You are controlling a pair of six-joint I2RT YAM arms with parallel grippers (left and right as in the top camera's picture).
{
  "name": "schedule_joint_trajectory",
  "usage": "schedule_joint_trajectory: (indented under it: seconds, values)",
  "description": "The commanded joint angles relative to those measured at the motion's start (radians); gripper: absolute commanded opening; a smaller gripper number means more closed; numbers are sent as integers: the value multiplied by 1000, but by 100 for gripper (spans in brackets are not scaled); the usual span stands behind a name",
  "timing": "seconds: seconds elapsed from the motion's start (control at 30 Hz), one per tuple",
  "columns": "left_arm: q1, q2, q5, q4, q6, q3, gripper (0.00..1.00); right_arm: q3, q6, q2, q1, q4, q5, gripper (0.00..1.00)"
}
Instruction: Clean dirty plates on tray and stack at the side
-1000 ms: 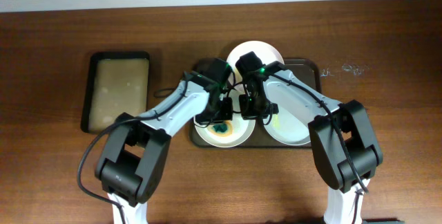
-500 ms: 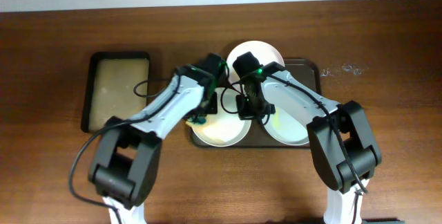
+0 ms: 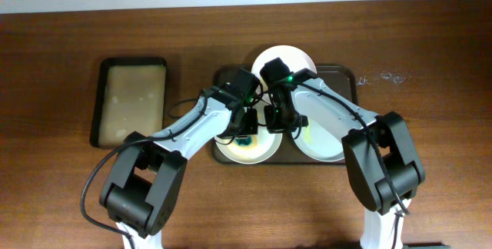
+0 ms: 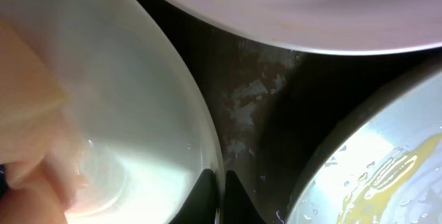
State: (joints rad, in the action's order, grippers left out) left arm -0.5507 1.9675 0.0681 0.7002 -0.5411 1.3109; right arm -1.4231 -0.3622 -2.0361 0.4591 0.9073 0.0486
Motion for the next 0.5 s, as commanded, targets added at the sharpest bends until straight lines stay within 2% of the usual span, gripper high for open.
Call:
schedule_joint_trajectory:
  seconds: [0.0,0.1,0.17,0.2,0.27,0.33,0.47]
  values:
    - [14,18,-282,54,-16,-19,0,-5,9,-15,-3,6,-55,4]
    - [46,-11,-329,121,-38,2,0,-23,9,-4,-3,24,-62,4]
    - [89,-68,-307,166,-146,19,0,-43,9,20,-3,30,-61,4]
    - [108,-102,-278,163,-156,20,0,-54,9,34,-3,37,-61,4]
    - [151,-202,-191,130,-142,20,0,-94,18,68,-1,64,-61,4]
    - [180,-307,-89,83,-43,20,0,-132,47,100,-1,82,-65,4]
    - [222,-429,29,83,-29,20,0,-235,48,128,-1,202,-251,4]
